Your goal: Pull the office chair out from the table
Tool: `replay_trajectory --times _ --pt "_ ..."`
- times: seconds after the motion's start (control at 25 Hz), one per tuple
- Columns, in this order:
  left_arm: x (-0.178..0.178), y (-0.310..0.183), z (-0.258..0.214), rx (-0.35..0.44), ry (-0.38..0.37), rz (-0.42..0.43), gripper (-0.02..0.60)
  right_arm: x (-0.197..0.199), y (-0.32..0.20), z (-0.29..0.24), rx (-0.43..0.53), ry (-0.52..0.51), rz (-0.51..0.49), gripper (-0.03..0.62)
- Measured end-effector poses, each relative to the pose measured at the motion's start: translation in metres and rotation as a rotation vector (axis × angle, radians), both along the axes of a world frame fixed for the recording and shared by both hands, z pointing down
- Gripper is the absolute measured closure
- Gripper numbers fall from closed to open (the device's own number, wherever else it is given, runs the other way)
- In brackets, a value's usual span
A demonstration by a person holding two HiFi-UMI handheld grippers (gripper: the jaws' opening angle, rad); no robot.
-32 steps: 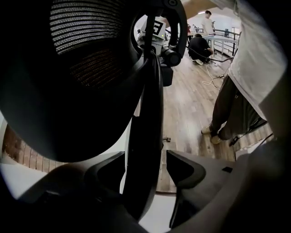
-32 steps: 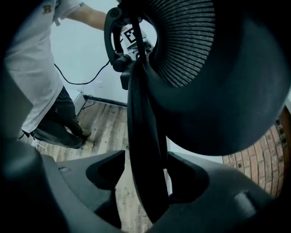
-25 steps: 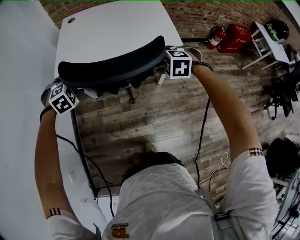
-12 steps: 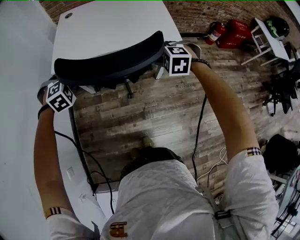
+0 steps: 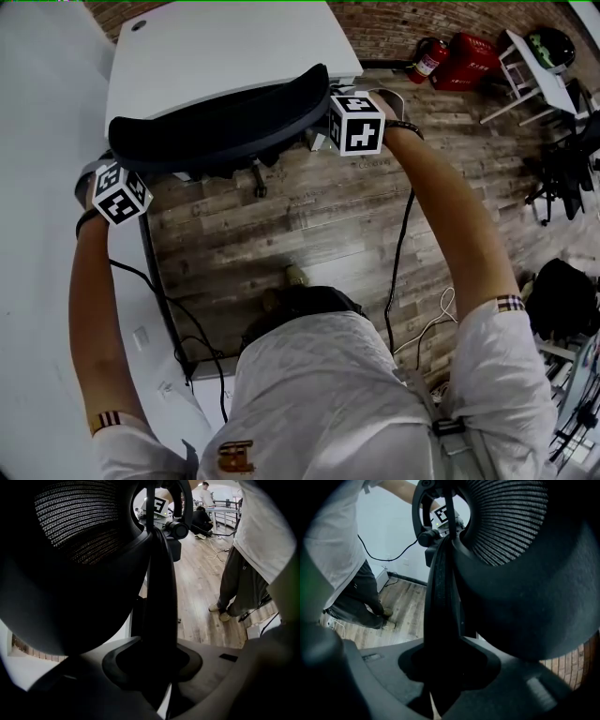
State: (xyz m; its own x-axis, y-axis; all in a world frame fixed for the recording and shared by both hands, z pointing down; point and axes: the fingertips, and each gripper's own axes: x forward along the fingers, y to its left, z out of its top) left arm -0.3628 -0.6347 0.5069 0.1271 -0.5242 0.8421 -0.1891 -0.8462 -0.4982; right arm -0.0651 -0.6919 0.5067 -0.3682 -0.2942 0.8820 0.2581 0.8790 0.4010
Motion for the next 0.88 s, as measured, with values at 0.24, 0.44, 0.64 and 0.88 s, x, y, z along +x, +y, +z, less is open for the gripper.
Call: replay_trajectory --times 0.24,0.44,0.64,0.88 --pt "0.002 0.033 0.001 0.0 0.0 0.009 0.48 0.003 0.035 0.001 0.001 0.001 0.011 0.476" --pt "0.004 0.057 0.005 -0.012 0.005 0.007 0.48 0.007 0.059 0.001 0.004 0.002 0.019 0.476" --pt "0.01 0.086 0.004 -0.012 0.008 0.012 0.482 0.014 0.087 0.001 0.002 0.004 0.02 0.476" --pt "0.009 0.109 0.009 -0.012 0.009 0.027 0.482 0.017 0.116 0.002 0.01 0.004 0.041 0.476"
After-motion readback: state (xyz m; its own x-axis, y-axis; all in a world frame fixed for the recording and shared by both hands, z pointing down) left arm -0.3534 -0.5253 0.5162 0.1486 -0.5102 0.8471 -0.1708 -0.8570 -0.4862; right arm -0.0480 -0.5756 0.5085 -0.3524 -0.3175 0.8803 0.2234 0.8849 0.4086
